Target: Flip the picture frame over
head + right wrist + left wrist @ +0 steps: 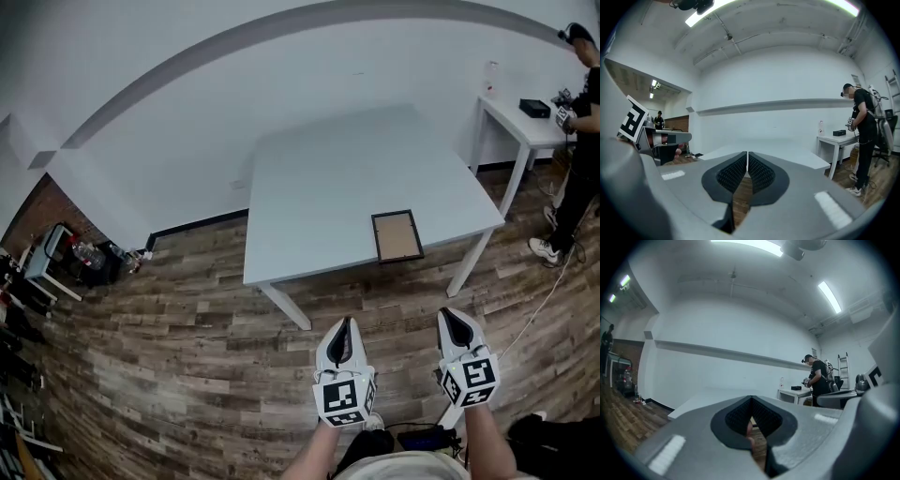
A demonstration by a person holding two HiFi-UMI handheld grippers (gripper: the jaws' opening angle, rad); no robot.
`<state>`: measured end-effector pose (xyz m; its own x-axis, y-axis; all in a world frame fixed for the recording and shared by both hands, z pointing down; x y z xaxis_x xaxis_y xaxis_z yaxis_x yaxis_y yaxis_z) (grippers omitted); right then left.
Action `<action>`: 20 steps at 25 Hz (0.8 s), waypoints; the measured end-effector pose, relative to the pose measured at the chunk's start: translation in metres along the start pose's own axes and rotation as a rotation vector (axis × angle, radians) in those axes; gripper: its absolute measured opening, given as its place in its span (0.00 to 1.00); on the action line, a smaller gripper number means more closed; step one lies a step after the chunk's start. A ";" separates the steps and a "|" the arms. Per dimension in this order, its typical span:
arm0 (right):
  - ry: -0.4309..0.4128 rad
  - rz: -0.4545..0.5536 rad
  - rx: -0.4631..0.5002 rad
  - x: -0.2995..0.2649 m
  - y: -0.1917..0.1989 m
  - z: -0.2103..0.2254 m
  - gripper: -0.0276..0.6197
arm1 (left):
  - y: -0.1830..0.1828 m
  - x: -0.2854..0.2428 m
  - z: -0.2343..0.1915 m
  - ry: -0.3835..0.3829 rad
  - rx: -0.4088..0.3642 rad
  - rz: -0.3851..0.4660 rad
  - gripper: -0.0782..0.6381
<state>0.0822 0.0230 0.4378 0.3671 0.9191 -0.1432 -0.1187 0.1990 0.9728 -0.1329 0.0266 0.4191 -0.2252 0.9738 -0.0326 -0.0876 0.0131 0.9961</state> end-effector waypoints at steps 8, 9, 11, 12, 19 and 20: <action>0.019 -0.030 0.002 -0.048 -0.008 -0.006 0.10 | 0.004 -0.048 -0.029 0.029 0.015 -0.021 0.11; 0.022 -0.033 0.001 -0.053 -0.008 -0.003 0.10 | 0.005 -0.053 -0.028 0.032 0.014 -0.021 0.11; 0.027 -0.036 -0.004 -0.063 -0.007 0.004 0.10 | 0.005 -0.064 -0.027 0.040 0.010 -0.022 0.11; 0.028 -0.037 -0.008 -0.068 -0.007 0.007 0.10 | 0.005 -0.070 -0.026 0.046 0.005 -0.024 0.11; 0.011 -0.045 -0.057 -0.111 -0.004 0.042 0.11 | 0.006 -0.120 -0.018 0.040 -0.026 -0.030 0.11; 0.010 -0.046 -0.065 -0.116 -0.005 0.049 0.11 | 0.006 -0.128 -0.015 0.036 -0.029 -0.027 0.11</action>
<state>0.0849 -0.1014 0.4589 0.3647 0.9116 -0.1897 -0.1620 0.2627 0.9512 -0.1195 -0.1011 0.4280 -0.2572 0.9643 -0.0633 -0.1218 0.0326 0.9920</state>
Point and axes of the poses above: the fingertips, and each gripper's own axes: x backward along the fingers, z to its right, y out of its underside, the point moved 4 cm from there along x, backward along the fingers, and after that the axes turned 10 degrees about -x, right-handed, at the moved point
